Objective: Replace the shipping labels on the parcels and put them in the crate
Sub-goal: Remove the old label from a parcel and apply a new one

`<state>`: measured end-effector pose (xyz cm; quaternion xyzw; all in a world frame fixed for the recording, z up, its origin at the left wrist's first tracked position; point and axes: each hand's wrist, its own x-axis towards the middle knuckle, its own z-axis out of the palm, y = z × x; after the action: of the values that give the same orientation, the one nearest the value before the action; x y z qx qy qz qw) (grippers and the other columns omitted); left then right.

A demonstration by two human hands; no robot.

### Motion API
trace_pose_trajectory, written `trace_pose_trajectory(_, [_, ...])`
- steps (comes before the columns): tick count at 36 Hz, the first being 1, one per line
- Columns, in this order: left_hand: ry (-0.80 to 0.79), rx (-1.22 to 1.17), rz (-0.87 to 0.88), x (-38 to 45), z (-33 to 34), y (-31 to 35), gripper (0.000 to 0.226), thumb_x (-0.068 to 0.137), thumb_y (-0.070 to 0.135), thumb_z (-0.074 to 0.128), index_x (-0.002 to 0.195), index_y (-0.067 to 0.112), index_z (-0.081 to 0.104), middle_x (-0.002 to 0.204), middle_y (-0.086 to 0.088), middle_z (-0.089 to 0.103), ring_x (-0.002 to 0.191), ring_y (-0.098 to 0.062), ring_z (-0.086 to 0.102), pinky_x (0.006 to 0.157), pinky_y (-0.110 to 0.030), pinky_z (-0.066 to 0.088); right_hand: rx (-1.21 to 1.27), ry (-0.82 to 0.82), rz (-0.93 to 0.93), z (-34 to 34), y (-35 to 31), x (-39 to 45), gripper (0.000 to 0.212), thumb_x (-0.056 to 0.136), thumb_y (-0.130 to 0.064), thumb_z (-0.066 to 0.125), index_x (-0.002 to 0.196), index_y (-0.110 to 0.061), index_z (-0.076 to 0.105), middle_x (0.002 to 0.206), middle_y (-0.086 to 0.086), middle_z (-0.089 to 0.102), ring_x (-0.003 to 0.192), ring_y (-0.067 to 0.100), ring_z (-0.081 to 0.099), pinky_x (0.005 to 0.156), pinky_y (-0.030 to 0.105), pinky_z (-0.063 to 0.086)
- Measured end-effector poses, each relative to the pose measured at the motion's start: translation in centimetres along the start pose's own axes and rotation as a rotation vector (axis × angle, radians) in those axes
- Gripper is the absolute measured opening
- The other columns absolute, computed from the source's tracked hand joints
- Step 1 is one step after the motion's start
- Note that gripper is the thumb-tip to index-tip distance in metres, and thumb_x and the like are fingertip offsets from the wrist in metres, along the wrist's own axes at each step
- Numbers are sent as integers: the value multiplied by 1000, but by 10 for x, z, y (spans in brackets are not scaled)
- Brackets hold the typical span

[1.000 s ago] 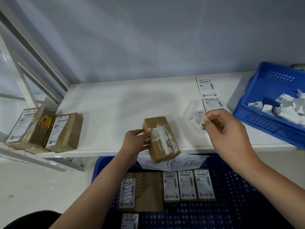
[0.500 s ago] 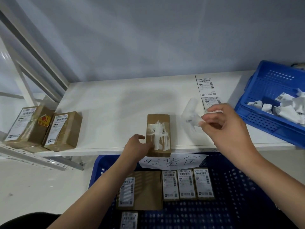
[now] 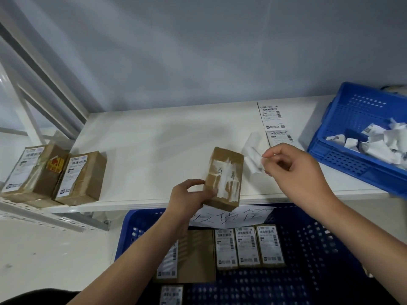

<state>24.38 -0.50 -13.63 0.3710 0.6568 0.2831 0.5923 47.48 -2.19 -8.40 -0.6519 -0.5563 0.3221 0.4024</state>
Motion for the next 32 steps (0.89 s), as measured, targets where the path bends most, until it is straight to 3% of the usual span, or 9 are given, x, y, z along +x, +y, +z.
trace_pose_trajectory(4, [-38, -26, 102, -11, 6, 11, 39, 80, 22, 86, 116, 21, 70, 95, -2, 80, 98, -18, 75, 101, -41, 55, 13, 46, 7, -10, 1, 4, 10, 91, -20, 68, 89, -29, 71, 78, -10, 71, 74, 8, 64, 67, 17, 46])
trace_pose_trajectory(8, [-32, -43, 184, -22, 12, 22, 42, 80, 27, 86, 118, 23, 70, 95, 0, 80, 97, -16, 74, 102, -42, 55, -2, 106, -11, -19, 1, 6, 9, 92, -22, 68, 89, -30, 72, 88, -13, 71, 83, 0, 63, 66, 5, 43])
trace_pose_trajectory(13, [-50, -124, 224, -36, 24, 29, 38, 82, 28, 83, 117, 20, 70, 95, -2, 80, 96, -19, 75, 98, -37, 57, -32, 201, -39, -32, -3, 7, 10, 91, -22, 68, 89, -30, 74, 98, -11, 68, 82, 4, 62, 67, 7, 43])
trace_pose_trajectory(19, [-109, -287, 165, -49, 37, 29, 62, 72, 34, 81, 126, 9, 66, 108, -12, 77, 99, -26, 76, 100, -41, 56, 17, 307, -4, -62, -8, 8, 11, 88, -13, 68, 88, -20, 77, 80, -9, 72, 78, 4, 65, 67, 11, 47])
trace_pose_trajectory(27, [-151, -326, 142, -62, 61, 37, 57, 75, 30, 81, 126, 8, 66, 111, -14, 76, 101, -28, 75, 100, -43, 56, 81, 411, 29, -93, 2, 5, 12, 89, -16, 71, 101, -17, 68, 76, 1, 72, 73, 11, 67, 67, 18, 48])
trace_pose_trajectory(32, [-170, -349, 127, -65, 91, 43, 55, 76, 26, 81, 125, 6, 66, 107, -13, 77, 98, -28, 76, 98, -41, 57, -4, 473, 35, -119, 14, 5, 5, 90, -17, 69, 95, -17, 69, 76, -2, 71, 70, 9, 65, 67, 18, 48])
